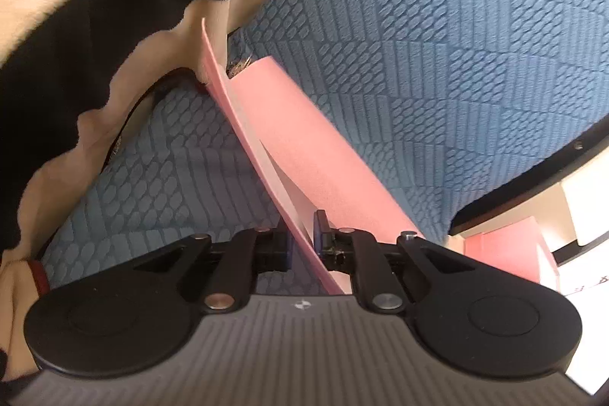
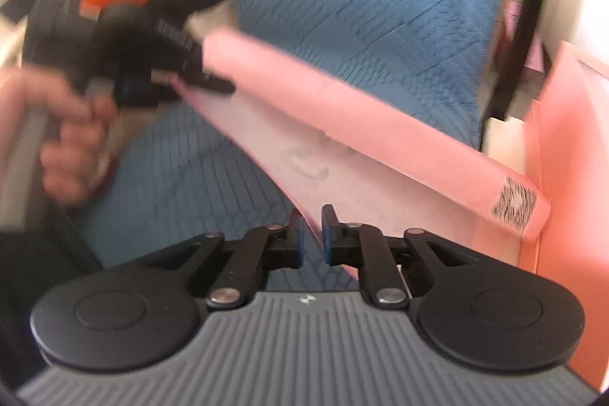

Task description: Organize objects

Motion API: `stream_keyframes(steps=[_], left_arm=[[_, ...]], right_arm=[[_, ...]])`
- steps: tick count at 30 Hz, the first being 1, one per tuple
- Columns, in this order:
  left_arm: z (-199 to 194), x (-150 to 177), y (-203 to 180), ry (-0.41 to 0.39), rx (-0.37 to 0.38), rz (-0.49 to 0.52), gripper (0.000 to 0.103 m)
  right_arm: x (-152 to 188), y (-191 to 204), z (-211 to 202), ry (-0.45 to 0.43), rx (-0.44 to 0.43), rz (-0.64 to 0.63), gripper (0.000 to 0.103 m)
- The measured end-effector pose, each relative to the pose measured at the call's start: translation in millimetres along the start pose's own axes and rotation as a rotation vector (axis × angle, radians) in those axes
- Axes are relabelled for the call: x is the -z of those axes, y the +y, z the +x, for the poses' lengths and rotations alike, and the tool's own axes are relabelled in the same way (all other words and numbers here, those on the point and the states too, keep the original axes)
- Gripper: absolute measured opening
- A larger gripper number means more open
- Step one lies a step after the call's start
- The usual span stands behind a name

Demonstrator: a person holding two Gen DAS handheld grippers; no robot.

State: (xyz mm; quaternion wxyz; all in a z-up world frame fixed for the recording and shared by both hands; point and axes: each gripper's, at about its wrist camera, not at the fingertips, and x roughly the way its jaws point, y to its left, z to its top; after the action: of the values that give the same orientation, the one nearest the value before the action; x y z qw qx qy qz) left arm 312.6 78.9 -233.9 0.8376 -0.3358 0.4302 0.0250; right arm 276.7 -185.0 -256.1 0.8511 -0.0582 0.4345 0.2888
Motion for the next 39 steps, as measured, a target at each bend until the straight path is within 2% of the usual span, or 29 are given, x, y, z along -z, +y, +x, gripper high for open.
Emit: stream_keyframes(steps=[4, 7, 8, 9, 11, 15, 19, 24, 28, 31, 32, 35, 39], left_arm=[[-9, 7, 2, 0.001, 0.013, -0.002, 0.012], [-12, 10, 3, 0.014, 0.027, -0.021, 0.012], [-12, 11, 4, 0.02, 0.032, -0.026, 0.012], [-12, 11, 3, 0.023, 0.032, -0.026, 0.012], [-13, 14, 1, 0.033, 0.032, -0.004, 0.012], [-12, 15, 1, 0.044, 0.033, -0.009, 0.012], [-11, 15, 3, 0.055, 0.043, -0.022, 0.012], [-13, 18, 3, 0.064, 0.044, -0.022, 0.012], [-17, 19, 6, 0.061, 0.042, -0.026, 0.012], [-23, 19, 8, 0.056, 0.049, -0.03, 0.012], [-26, 20, 9, 0.052, 0.053, -0.031, 0.012], [-36, 25, 11, 0.042, 0.056, -0.024, 0.01], [-54, 33, 14, 0.023, 0.085, -0.036, 0.009]], right_arm=[[5, -5, -22, -0.066, -0.025, 0.226, 0.03], [8, -6, -33, -0.101, -0.09, 0.407, 0.031], [10, -6, -35, -0.106, -0.102, 0.472, 0.033], [15, -5, -38, -0.113, -0.111, 0.533, 0.039], [17, 0, -36, -0.121, -0.123, 0.644, 0.045], [27, 4, -24, -0.103, -0.108, 0.86, 0.053], [34, 2, -11, -0.128, -0.143, 1.069, 0.055], [35, -2, 8, -0.135, -0.107, 1.217, 0.056], [33, -6, 28, -0.116, -0.053, 1.244, 0.055], [24, -5, 32, -0.099, 0.039, 1.157, 0.042], [20, -4, 33, -0.088, 0.058, 1.119, 0.032], [11, 0, 30, -0.091, 0.063, 1.043, 0.016], [-7, 7, 19, -0.117, 0.079, 0.907, 0.011]])
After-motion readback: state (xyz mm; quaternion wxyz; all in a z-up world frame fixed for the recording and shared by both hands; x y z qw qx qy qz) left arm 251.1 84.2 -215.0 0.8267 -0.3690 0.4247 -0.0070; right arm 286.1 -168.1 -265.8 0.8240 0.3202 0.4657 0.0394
